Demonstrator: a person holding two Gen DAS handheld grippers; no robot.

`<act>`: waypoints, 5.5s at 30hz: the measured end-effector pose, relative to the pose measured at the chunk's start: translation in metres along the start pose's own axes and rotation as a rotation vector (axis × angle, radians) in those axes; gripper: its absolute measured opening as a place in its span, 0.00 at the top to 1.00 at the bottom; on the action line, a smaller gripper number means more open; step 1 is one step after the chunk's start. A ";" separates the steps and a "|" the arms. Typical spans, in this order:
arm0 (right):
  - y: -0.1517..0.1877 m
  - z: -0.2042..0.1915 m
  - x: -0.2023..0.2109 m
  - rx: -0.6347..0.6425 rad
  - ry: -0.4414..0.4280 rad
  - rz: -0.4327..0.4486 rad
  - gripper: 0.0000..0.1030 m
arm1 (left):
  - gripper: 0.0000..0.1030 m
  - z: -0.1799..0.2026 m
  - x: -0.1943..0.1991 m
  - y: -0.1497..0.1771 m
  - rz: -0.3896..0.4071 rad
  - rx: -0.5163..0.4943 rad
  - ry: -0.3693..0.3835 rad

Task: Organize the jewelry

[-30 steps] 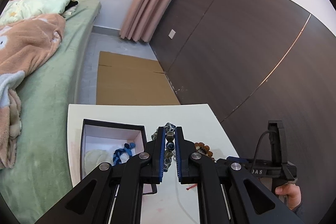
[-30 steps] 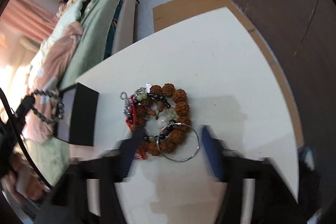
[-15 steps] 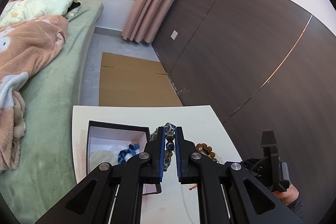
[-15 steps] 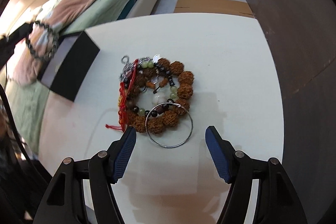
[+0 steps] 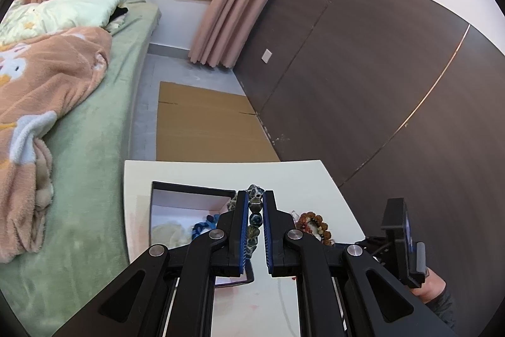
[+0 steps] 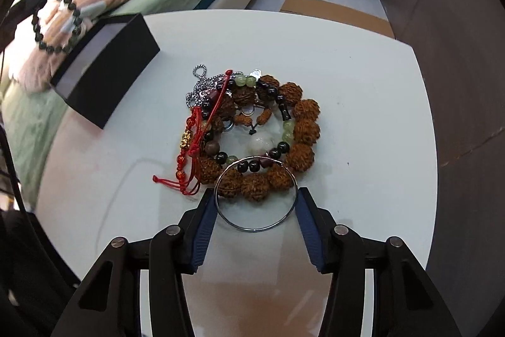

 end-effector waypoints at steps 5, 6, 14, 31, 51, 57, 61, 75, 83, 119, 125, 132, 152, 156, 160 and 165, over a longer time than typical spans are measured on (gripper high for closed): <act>-0.009 0.000 0.028 -0.043 -0.068 0.083 0.51 | 0.91 -0.007 0.005 0.003 -0.005 0.018 -0.009; -0.010 -0.003 0.034 -0.051 -0.085 0.101 0.51 | 0.91 -0.008 0.006 0.004 -0.010 0.021 -0.015; -0.019 -0.036 0.060 -0.097 -0.253 0.204 0.50 | 0.90 -0.021 -0.007 0.011 -0.071 0.084 -0.054; -0.052 -0.113 0.048 -0.147 -0.497 0.251 0.50 | 0.01 -0.062 0.023 0.003 0.057 0.177 -0.148; -0.053 -0.060 0.052 -0.393 -0.521 0.315 0.00 | 0.01 -0.041 0.024 -0.001 0.087 0.056 -0.193; -0.048 -0.027 0.074 -0.404 -0.428 0.409 0.00 | 0.01 -0.012 0.015 -0.001 0.092 -0.025 -0.217; -0.039 -0.006 0.082 -0.427 -0.386 0.444 0.00 | 0.01 0.008 0.005 0.001 0.079 -0.093 -0.218; -0.027 0.030 0.083 -0.428 -0.187 0.344 0.00 | 0.01 0.075 -0.043 0.016 -0.036 -0.226 -0.073; -0.015 0.060 0.077 -0.473 -0.184 0.279 0.00 | 0.05 0.098 -0.069 0.033 -0.113 -0.281 -0.003; -0.006 0.078 0.046 -0.502 -0.218 0.144 0.32 | 0.99 0.133 -0.134 0.073 -0.255 -0.359 0.033; -0.015 0.063 0.040 -0.508 -0.288 0.139 0.39 | 0.99 0.123 -0.118 0.057 -0.203 -0.321 0.040; -0.029 0.039 0.021 -0.515 -0.356 0.096 0.56 | 0.99 0.100 -0.100 0.041 -0.157 -0.262 0.028; -0.054 -0.014 -0.013 -0.507 -0.169 0.079 0.72 | 0.99 0.054 -0.059 0.021 -0.067 -0.176 -0.012; -0.055 -0.022 -0.017 -0.475 -0.101 0.082 0.84 | 0.99 0.047 -0.052 0.019 -0.054 -0.163 -0.020; -0.052 -0.022 -0.012 -0.450 -0.109 0.099 0.91 | 0.99 0.040 -0.047 0.017 -0.048 -0.153 -0.024; -0.049 -0.013 0.005 -0.474 -0.187 0.145 0.91 | 0.99 0.035 -0.038 0.013 -0.028 -0.138 -0.029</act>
Point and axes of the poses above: each gripper's, at about its wrist camera, not at the fingertips, and x roughly against the way its jaws point, z to its right, y to its underside, the point moved 1 cm from there along -x, roughly the way its jaws point, and after that the axes turned 14 degrees about -x, right-handed, at the moved point
